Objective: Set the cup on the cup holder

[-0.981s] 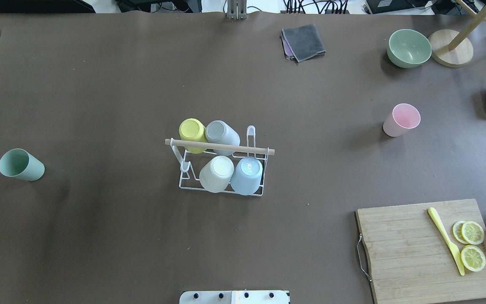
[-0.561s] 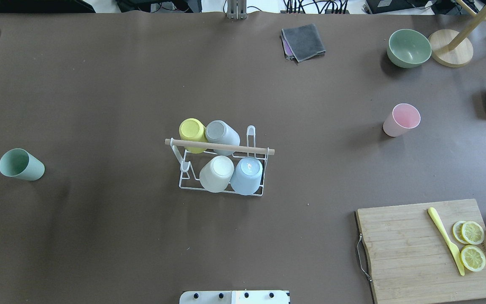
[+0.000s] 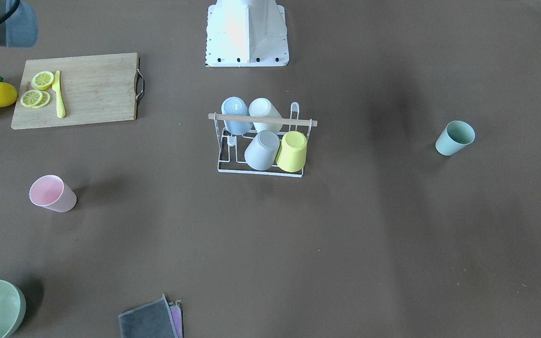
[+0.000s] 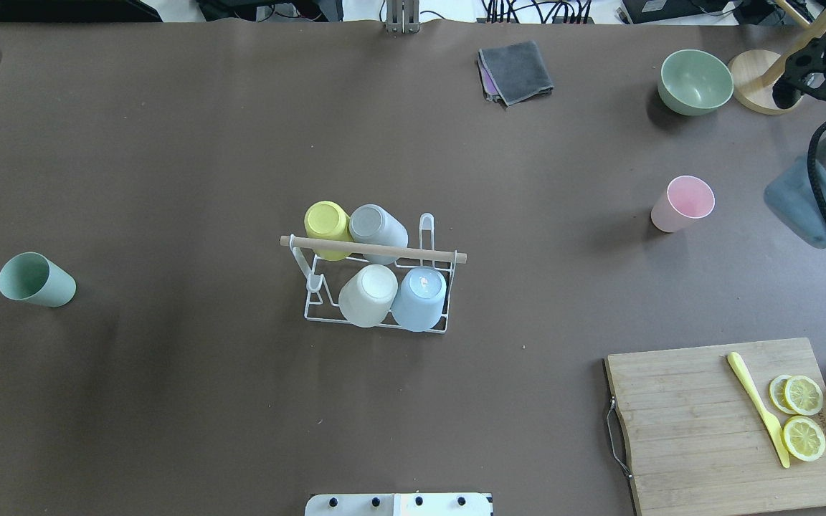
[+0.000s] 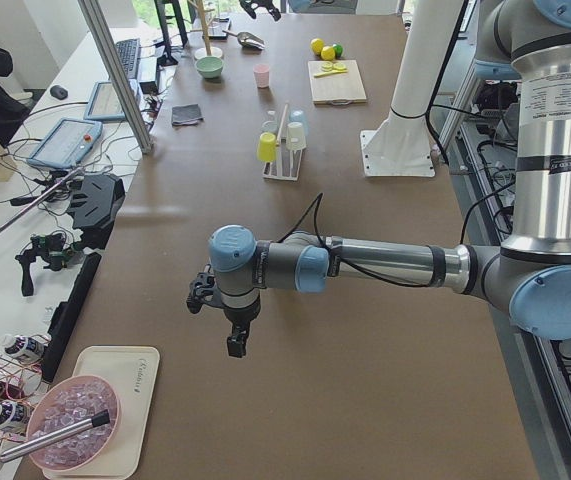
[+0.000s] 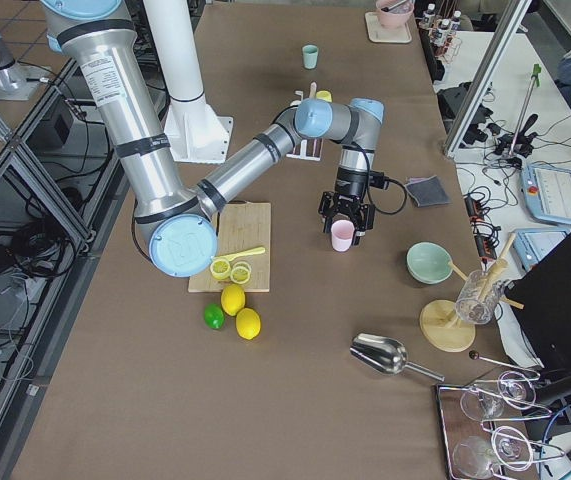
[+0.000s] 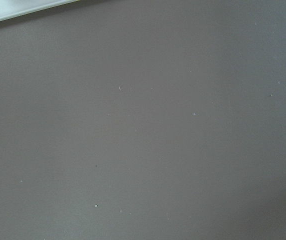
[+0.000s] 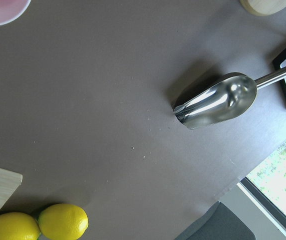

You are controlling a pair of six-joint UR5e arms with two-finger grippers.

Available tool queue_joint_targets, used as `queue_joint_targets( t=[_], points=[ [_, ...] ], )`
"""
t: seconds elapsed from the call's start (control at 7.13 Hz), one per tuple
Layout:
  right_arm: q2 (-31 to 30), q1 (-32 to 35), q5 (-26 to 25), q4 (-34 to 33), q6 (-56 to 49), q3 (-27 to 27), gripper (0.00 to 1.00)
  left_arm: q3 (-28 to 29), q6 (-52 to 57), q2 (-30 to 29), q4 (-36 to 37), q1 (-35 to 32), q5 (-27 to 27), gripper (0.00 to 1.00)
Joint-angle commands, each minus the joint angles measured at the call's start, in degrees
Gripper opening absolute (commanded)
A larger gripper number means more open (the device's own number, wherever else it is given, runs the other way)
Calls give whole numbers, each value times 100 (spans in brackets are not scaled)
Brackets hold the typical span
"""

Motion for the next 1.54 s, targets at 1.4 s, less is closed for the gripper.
queue_joint_targets(
  t=[1.4],
  points=[
    [2373,-1628,-1175,-686,-2281,-2504,100,1655,18,-3120,3142,1864,267,98]
  ],
)
